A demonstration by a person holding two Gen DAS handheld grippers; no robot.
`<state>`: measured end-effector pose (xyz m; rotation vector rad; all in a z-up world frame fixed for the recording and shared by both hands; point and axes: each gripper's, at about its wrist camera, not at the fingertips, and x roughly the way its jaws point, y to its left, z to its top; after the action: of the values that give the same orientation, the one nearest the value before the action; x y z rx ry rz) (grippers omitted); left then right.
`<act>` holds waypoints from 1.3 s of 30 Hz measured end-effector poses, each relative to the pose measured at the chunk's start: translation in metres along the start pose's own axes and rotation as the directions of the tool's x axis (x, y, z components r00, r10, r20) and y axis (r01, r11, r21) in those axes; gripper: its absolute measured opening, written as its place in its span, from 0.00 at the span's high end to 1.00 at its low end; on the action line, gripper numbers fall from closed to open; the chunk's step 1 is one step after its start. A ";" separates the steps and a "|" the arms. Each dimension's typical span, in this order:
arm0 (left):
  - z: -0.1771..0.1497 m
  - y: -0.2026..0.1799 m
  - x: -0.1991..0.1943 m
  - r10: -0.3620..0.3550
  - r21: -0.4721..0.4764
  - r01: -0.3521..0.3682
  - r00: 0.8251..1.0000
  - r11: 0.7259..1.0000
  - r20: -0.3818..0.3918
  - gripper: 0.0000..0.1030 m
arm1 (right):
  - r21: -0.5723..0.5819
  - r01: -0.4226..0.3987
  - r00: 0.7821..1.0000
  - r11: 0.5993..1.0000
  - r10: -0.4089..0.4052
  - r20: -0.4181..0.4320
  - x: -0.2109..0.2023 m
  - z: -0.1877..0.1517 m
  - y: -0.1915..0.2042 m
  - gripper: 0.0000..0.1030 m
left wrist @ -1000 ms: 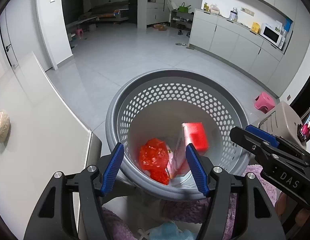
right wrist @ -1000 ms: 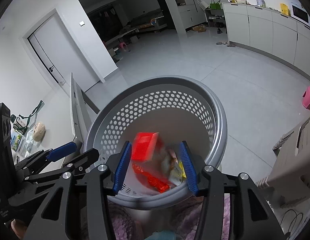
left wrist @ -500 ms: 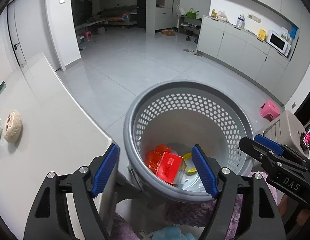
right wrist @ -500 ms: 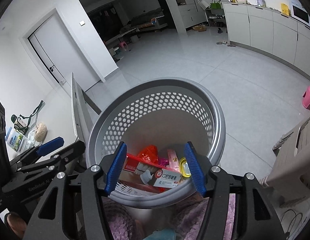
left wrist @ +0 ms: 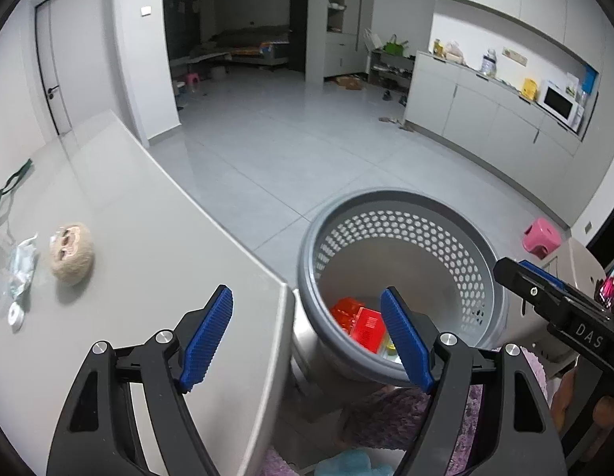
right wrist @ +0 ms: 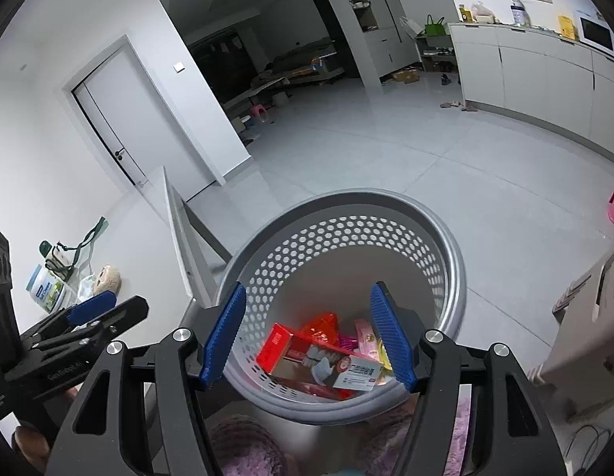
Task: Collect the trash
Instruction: 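Move both open tools back from the basket to the table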
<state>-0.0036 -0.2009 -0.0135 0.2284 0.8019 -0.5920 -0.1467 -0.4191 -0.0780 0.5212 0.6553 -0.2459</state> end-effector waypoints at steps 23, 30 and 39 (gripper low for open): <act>-0.015 0.107 -0.056 0.227 -0.190 -0.216 0.973 0.958 0.039 0.20 | -0.181 -0.189 0.979 0.965 0.171 -0.112 0.047 0.016 0.105 0.37; -0.021 0.151 -0.061 0.288 -0.261 -0.276 0.957 0.925 0.009 0.19 | -0.240 -0.244 0.963 0.940 0.206 -0.171 0.071 0.018 0.149 0.37; -0.020 0.222 -0.057 0.346 -0.339 -0.332 0.938 0.881 -0.019 0.19 | -0.325 -0.282 0.950 0.903 0.214 -0.229 0.108 0.025 0.212 0.37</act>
<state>0.0813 0.0117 0.0086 0.0371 0.7864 -0.1210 0.0286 -0.2597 -0.0489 0.2760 0.7893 0.1667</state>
